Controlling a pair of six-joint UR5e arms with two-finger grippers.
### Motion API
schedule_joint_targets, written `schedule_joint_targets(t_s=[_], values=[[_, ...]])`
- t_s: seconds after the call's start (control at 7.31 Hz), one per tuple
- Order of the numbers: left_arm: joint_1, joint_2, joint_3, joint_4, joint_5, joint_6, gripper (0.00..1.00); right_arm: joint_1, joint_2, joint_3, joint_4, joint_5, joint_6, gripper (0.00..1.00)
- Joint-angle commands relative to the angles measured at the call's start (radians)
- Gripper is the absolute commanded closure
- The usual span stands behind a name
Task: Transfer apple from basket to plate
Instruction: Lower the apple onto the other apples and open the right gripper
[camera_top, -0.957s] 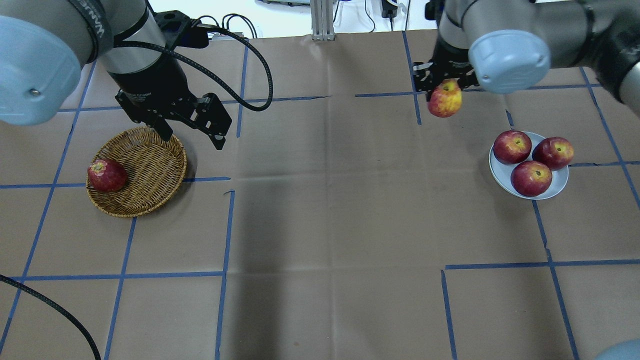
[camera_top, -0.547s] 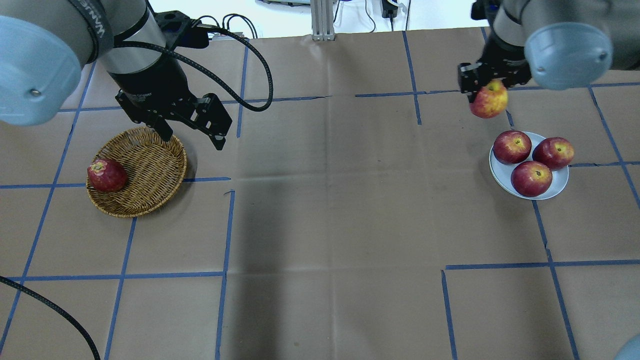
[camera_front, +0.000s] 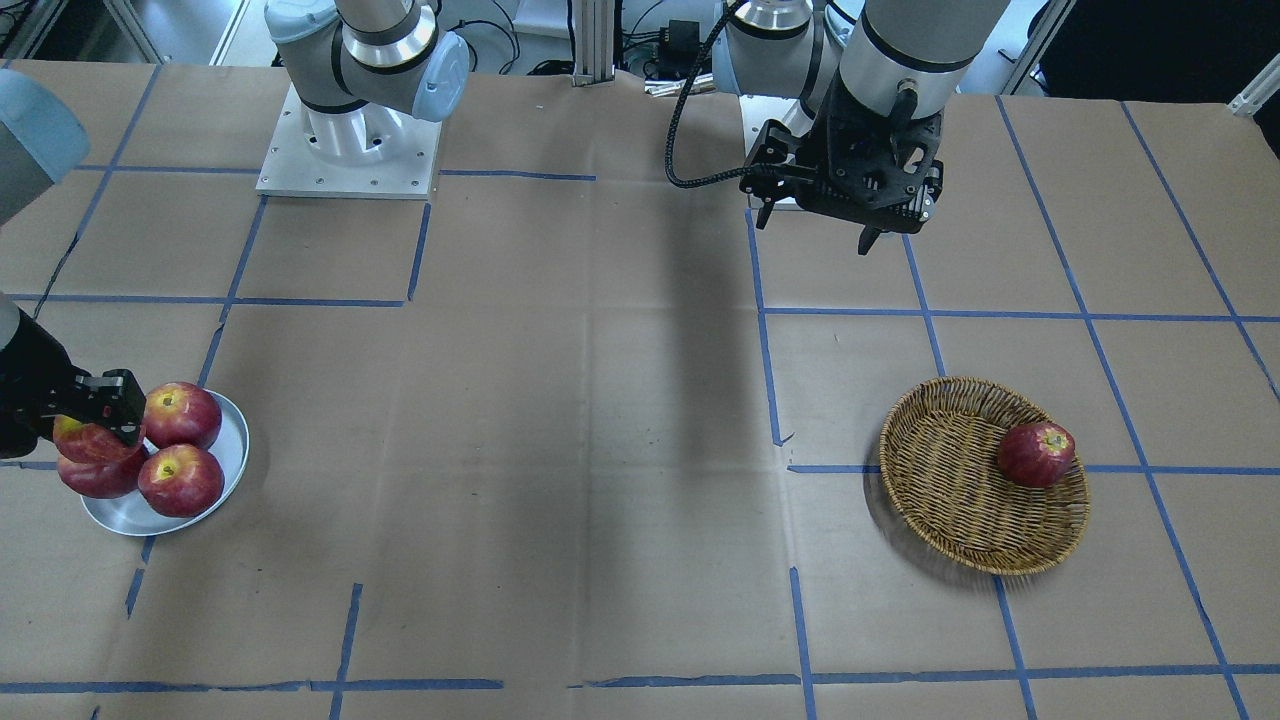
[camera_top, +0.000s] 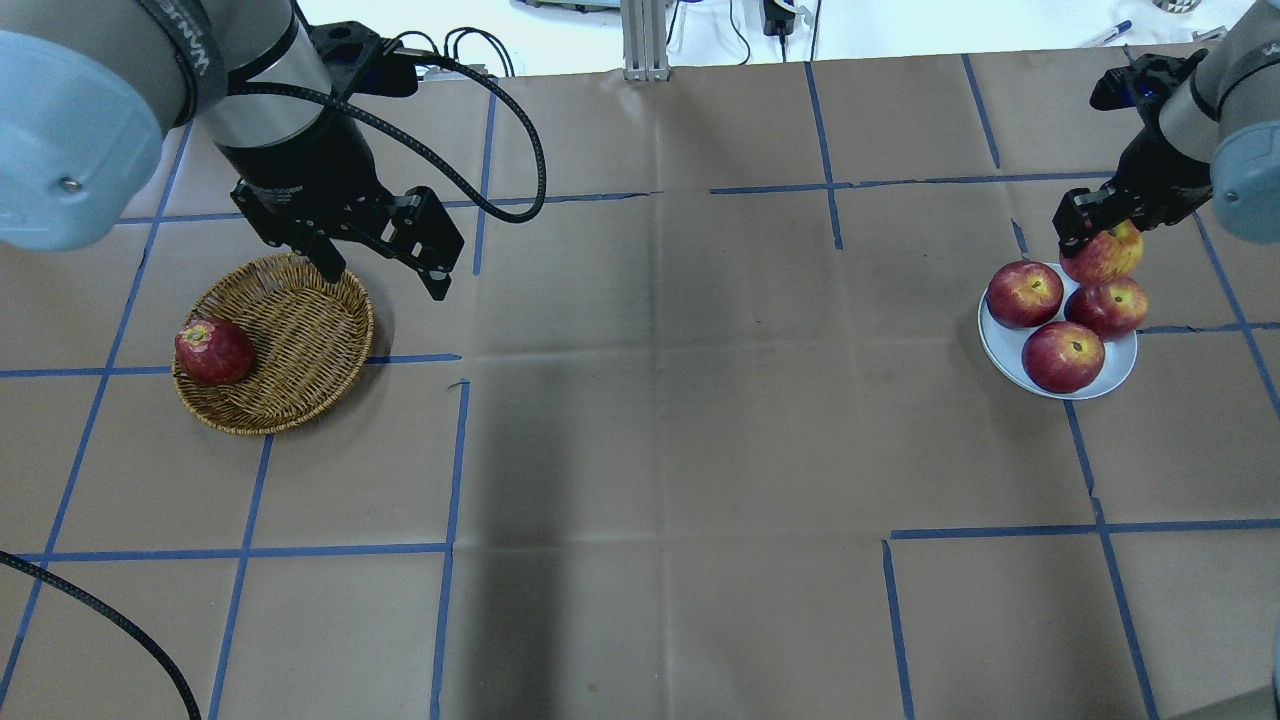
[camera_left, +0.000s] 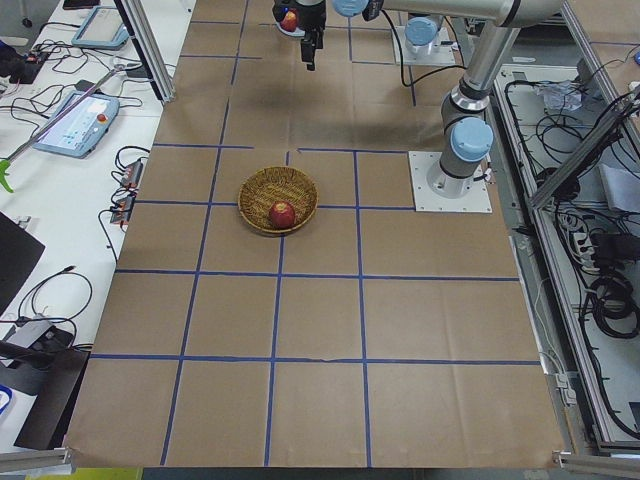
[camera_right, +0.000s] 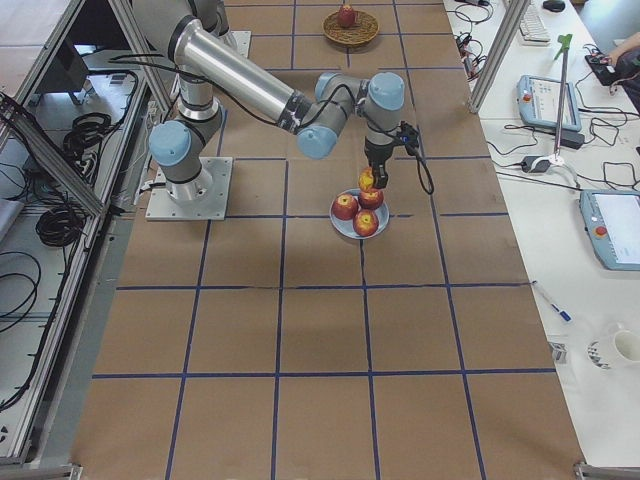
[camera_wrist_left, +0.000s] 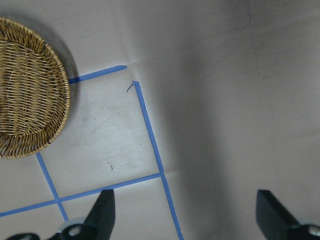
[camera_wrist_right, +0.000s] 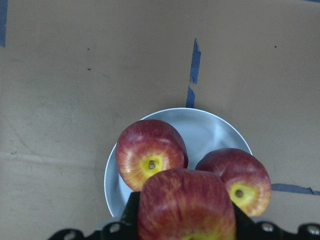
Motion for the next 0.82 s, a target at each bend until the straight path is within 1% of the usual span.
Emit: schedule_joint_targets(t_s=[0.0,0.41,0.55,0.68], values=[[0.001,0.000,0.000,0.000,0.000,0.000,0.01,-0.007,0.043,0.008,-0.035,0.000,-0.017,0.48],[0.000,0.001,0.000,0.000,0.000,0.000,0.01,-0.007,0.057,0.009,-0.032,-0.017,-0.020,0.47],[0.001,0.001,0.000,0.000,0.000,0.000,0.01,-0.007,0.064,0.009,-0.030,-0.017,-0.017,0.44],[0.001,0.001,0.000,0.000,0.000,0.000,0.01,-0.007,0.064,0.009,-0.026,-0.019,-0.016,0.25]])
